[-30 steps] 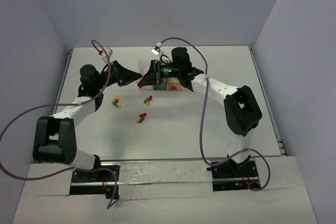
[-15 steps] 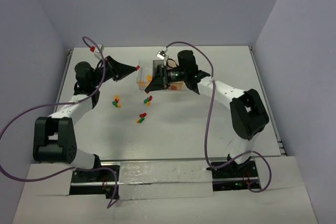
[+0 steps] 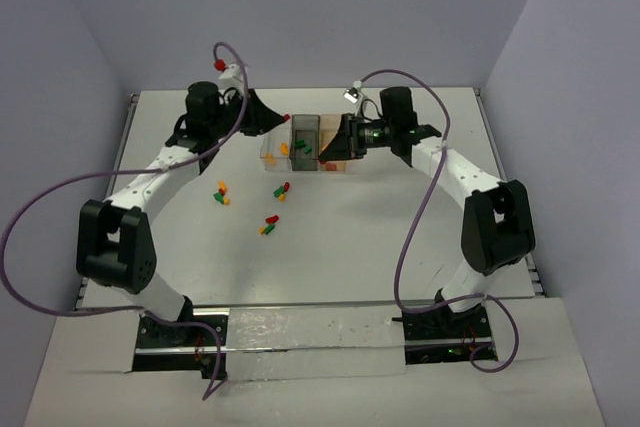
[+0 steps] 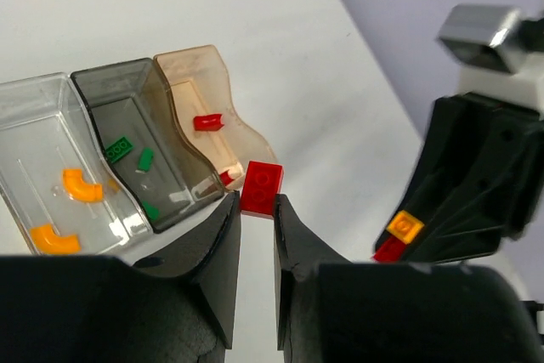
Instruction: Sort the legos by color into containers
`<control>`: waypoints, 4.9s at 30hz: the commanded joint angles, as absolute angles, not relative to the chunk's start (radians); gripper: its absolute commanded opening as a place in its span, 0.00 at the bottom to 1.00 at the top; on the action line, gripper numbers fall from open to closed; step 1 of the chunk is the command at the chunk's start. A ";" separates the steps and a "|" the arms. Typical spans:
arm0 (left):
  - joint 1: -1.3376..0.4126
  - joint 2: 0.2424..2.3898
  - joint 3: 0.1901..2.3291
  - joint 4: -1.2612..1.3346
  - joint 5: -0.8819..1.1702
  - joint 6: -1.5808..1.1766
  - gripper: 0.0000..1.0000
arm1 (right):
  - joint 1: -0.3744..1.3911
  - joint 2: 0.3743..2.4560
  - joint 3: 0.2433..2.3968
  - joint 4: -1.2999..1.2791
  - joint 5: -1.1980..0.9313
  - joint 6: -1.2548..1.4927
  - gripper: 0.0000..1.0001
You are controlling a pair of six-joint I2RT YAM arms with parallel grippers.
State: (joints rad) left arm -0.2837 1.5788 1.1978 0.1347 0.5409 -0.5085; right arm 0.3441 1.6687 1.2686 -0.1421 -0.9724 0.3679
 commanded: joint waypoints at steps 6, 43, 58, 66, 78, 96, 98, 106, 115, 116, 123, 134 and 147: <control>-0.390 1.856 1.453 -0.026 0.428 -0.357 0.00 | 0.231 1.567 1.287 -0.426 -0.880 0.093 0.00; -0.486 2.140 1.756 -0.052 0.561 -0.426 0.57 | 0.202 1.485 1.276 -0.706 -1.066 -0.515 0.01; -0.391 1.534 1.224 0.121 1.155 -0.285 0.53 | 0.310 1.591 1.425 -1.027 -1.247 -0.769 0.03; -0.416 1.482 1.226 -0.063 1.213 -0.181 0.56 | 0.413 1.528 1.416 -0.897 -1.171 -0.659 0.03; -0.504 1.435 1.212 -0.247 1.197 -0.025 0.64 | 0.477 1.496 1.436 -0.833 -1.115 -0.581 0.03; -0.537 1.447 1.186 -0.118 1.146 -0.126 0.62 | 0.497 1.489 1.419 -0.758 -1.121 -0.485 0.04; -0.537 1.448 1.183 -0.098 1.134 -0.137 0.61 | 0.498 1.488 1.419 -0.756 -1.124 -0.485 0.04; -0.538 1.454 1.175 -0.046 1.140 -0.182 0.59 | 0.502 1.497 1.425 -0.753 -1.127 -0.474 0.04; -0.540 1.454 1.162 -0.016 1.152 -0.211 0.57 | 0.502 1.502 1.430 -0.734 -1.131 -0.444 0.04; -0.542 1.454 1.159 -0.012 1.152 -0.218 0.56 | 0.502 1.502 1.430 -0.732 -1.132 -0.442 0.04; -0.543 1.456 1.152 -0.009 1.138 -0.238 0.53 | 0.503 1.499 1.434 -0.724 -1.132 -0.428 0.04; -0.543 1.459 1.138 0.064 1.135 -0.292 0.18 | 0.509 1.499 1.433 -0.721 -1.112 -0.422 0.05; -0.515 1.447 1.119 0.125 1.123 -0.380 0.00 | 0.511 1.510 1.437 -0.707 -1.058 -0.355 0.53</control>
